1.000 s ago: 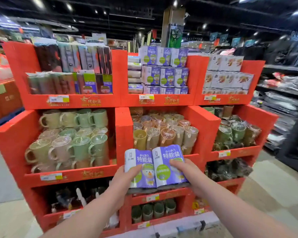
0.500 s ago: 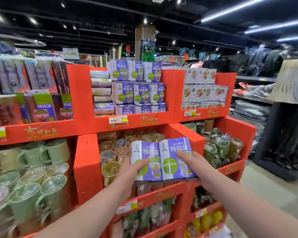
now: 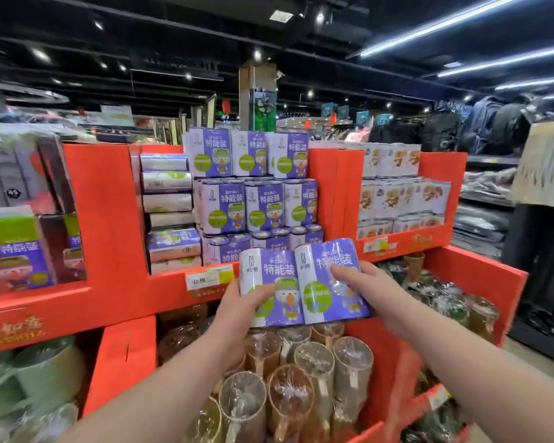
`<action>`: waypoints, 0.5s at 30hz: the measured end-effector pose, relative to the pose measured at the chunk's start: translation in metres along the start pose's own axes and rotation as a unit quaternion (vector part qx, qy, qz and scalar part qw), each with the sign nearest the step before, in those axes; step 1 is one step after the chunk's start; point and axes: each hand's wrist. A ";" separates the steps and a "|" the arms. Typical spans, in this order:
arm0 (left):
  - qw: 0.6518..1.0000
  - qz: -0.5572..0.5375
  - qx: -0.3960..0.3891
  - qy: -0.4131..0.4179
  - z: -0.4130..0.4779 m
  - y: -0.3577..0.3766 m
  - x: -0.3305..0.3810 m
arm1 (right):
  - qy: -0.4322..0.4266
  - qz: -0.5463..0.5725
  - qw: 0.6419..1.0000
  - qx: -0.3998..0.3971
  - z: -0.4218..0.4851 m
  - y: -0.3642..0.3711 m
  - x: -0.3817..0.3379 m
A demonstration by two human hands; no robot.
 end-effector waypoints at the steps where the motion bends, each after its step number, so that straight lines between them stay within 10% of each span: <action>1: 1.000 -0.006 0.003 0.002 0.006 -0.002 0.006 | -0.001 -0.011 1.000 -0.007 0.013 0.002 -0.002; 15: 0.981 -0.025 0.146 0.124 0.073 -0.024 0.111 | -0.217 -0.135 0.963 -0.083 0.241 0.043 -0.110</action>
Point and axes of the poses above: each hand's wrist, its own z-axis towards the middle knuckle, its own y-axis out of the palm, x = y × z, and after that the axes turned 12 degrees about -y, right-handed
